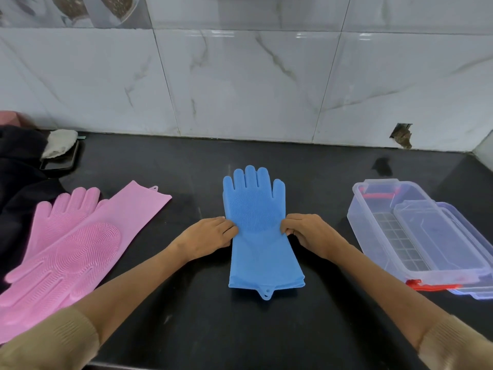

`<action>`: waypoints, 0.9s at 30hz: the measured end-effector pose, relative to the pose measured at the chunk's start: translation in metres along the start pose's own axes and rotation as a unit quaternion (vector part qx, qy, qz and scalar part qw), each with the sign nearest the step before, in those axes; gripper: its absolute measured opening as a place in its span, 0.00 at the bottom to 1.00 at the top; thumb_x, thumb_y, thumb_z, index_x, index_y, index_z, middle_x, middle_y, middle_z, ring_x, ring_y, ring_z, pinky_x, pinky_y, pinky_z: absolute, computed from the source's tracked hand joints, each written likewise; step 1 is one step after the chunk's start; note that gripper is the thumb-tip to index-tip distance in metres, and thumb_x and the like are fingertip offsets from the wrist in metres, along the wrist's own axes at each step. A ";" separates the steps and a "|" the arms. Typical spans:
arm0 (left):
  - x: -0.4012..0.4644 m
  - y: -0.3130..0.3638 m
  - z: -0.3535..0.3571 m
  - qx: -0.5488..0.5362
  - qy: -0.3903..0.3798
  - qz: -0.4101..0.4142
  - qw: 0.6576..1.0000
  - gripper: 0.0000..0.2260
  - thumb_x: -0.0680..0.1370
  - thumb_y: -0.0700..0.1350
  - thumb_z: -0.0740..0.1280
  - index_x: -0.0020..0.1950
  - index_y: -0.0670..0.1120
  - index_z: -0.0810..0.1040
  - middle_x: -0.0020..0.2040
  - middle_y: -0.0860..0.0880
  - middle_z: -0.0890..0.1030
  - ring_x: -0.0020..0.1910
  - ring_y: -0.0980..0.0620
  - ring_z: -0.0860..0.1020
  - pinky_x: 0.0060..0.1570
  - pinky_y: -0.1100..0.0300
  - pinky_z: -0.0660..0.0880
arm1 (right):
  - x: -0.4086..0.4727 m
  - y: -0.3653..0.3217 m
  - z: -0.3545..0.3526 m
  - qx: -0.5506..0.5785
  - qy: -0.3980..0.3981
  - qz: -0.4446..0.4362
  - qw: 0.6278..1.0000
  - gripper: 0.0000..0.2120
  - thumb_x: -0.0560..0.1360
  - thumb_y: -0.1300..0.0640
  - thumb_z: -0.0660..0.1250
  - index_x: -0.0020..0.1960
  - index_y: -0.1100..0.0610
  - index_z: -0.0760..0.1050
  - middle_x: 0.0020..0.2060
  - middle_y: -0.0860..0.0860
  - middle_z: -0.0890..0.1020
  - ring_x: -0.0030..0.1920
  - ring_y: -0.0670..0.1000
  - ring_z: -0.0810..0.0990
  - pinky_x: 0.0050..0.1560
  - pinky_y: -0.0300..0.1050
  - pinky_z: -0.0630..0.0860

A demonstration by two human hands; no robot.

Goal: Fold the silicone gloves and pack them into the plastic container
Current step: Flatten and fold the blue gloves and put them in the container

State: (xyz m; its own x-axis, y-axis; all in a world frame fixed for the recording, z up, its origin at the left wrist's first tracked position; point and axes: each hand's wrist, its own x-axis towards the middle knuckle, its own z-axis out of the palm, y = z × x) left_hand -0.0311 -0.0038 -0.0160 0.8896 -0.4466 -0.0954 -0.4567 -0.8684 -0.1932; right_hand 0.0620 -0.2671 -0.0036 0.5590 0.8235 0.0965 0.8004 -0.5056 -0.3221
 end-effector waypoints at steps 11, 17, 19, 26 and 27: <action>0.057 0.005 -0.027 -0.363 0.101 -0.522 0.765 0.07 0.67 0.47 0.61 0.31 0.46 0.68 0.29 0.51 0.71 0.29 0.50 0.69 0.30 0.62 0.62 | 0.059 -0.005 -0.009 0.061 0.019 0.283 0.957 0.17 0.77 0.54 0.52 0.33 0.60 0.64 0.32 0.57 0.78 0.34 0.58 0.74 0.40 0.50 0.72; 0.069 0.007 -0.018 -0.357 0.089 -0.576 0.730 0.09 0.71 0.47 0.59 0.33 0.45 0.67 0.30 0.50 0.71 0.28 0.52 0.68 0.29 0.62 0.60 | 0.068 -0.011 0.010 0.004 0.027 0.317 0.948 0.17 0.79 0.57 0.51 0.31 0.56 0.58 0.31 0.52 0.70 0.35 0.54 0.70 0.37 0.46 0.68; 0.068 0.014 -0.014 -0.315 0.120 -0.570 0.750 0.14 0.75 0.48 0.57 0.30 0.44 0.65 0.28 0.50 0.69 0.29 0.50 0.68 0.30 0.61 0.62 | 0.065 -0.013 0.015 -0.017 0.041 0.312 0.949 0.17 0.79 0.58 0.52 0.31 0.56 0.58 0.31 0.52 0.70 0.34 0.54 0.70 0.35 0.45 0.67; 0.061 0.022 -0.007 -0.171 0.150 -0.504 0.833 0.16 0.81 0.55 0.50 0.47 0.44 0.70 0.28 0.50 0.69 0.27 0.50 0.69 0.28 0.60 0.62 | 0.067 -0.018 0.019 -0.053 0.036 0.333 0.941 0.06 0.77 0.61 0.55 0.41 0.58 0.64 0.29 0.48 0.63 0.27 0.48 0.61 0.28 0.42 0.60; 0.062 0.020 -0.007 -0.162 0.144 -0.506 0.835 0.15 0.82 0.52 0.50 0.48 0.44 0.70 0.26 0.51 0.67 0.26 0.50 0.68 0.27 0.60 0.60 | 0.067 -0.019 0.018 -0.052 0.039 0.337 0.939 0.06 0.77 0.61 0.56 0.41 0.58 0.64 0.29 0.49 0.65 0.28 0.48 0.63 0.29 0.43 0.62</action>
State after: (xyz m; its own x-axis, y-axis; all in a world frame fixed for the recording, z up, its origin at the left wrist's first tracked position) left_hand 0.0148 -0.0505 -0.0188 0.8042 0.5578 0.2054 0.5093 -0.8247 0.2459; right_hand 0.0801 -0.1976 -0.0081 0.9569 0.2892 -0.0266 0.2747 -0.9310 -0.2406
